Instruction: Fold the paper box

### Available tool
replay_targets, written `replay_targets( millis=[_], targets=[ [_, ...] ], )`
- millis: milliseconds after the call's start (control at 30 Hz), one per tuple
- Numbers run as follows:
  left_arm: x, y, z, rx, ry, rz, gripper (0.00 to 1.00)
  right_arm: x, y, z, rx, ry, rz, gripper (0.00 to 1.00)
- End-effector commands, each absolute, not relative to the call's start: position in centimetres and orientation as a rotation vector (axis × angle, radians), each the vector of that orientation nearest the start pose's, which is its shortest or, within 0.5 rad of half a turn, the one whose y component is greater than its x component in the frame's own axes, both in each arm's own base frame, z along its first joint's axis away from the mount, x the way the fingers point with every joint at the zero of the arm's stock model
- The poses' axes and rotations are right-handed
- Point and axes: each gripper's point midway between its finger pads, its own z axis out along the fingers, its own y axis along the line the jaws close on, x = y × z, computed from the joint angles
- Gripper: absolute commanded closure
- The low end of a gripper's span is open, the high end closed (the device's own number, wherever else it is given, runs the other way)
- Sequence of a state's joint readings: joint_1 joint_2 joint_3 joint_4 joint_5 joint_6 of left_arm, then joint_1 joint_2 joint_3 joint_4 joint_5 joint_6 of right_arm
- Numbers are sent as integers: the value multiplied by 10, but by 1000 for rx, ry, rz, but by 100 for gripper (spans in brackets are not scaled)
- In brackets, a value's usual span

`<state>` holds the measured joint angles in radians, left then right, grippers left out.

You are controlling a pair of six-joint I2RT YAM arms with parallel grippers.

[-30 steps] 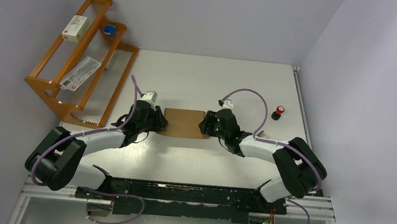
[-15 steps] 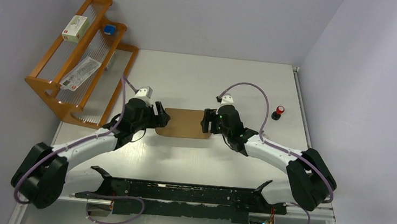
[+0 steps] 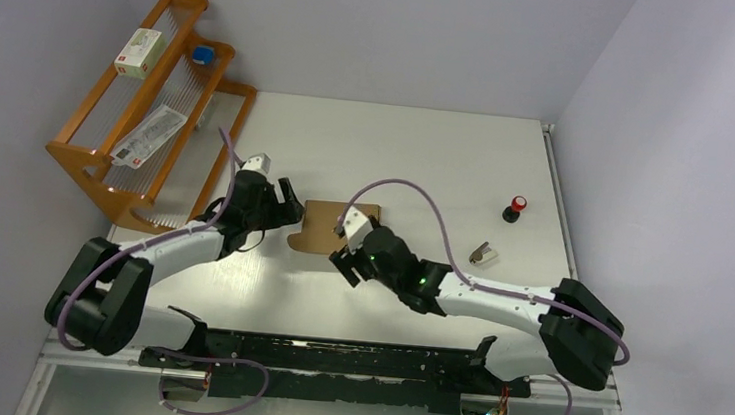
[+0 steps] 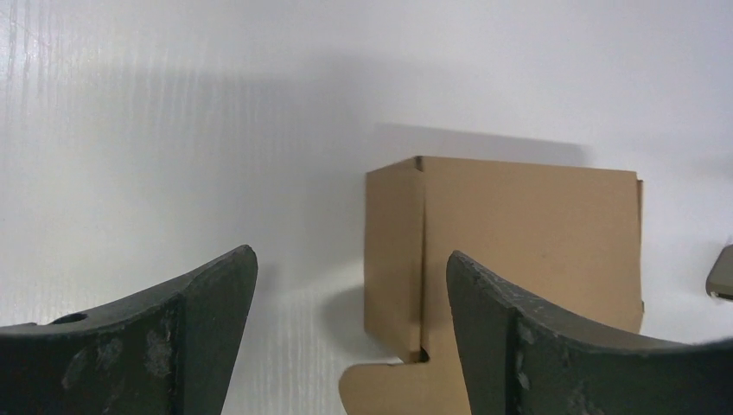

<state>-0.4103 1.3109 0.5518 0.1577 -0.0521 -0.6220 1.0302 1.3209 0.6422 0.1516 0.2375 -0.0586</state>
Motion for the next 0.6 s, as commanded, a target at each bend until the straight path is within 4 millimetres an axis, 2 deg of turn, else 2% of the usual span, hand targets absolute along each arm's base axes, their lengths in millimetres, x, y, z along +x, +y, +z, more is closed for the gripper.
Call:
replay_targets(
  millis=[0, 100, 233, 333, 433, 567],
  targets=[
    [346, -166, 96, -262, 2136, -621, 15, 232, 311, 115, -1117, 1712, 175, 24],
    [354, -160, 100, -276, 2107, -599, 14, 224, 321, 112, -1207, 1646, 82, 24],
    [361, -150, 99, -291, 2095, -575, 15, 227, 326, 104, -1289, 1586, -88, 26],
    [360, -148, 94, -280, 2099, -567, 15, 231, 331, 101, -1308, 1547, -184, 29],
    [357, -147, 91, -262, 2109, -557, 16, 234, 334, 92, -1343, 1506, -239, 36],
    [354, -144, 88, -247, 2115, -538, 17, 238, 336, 78, -1380, 1485, -312, 39]
  ],
)
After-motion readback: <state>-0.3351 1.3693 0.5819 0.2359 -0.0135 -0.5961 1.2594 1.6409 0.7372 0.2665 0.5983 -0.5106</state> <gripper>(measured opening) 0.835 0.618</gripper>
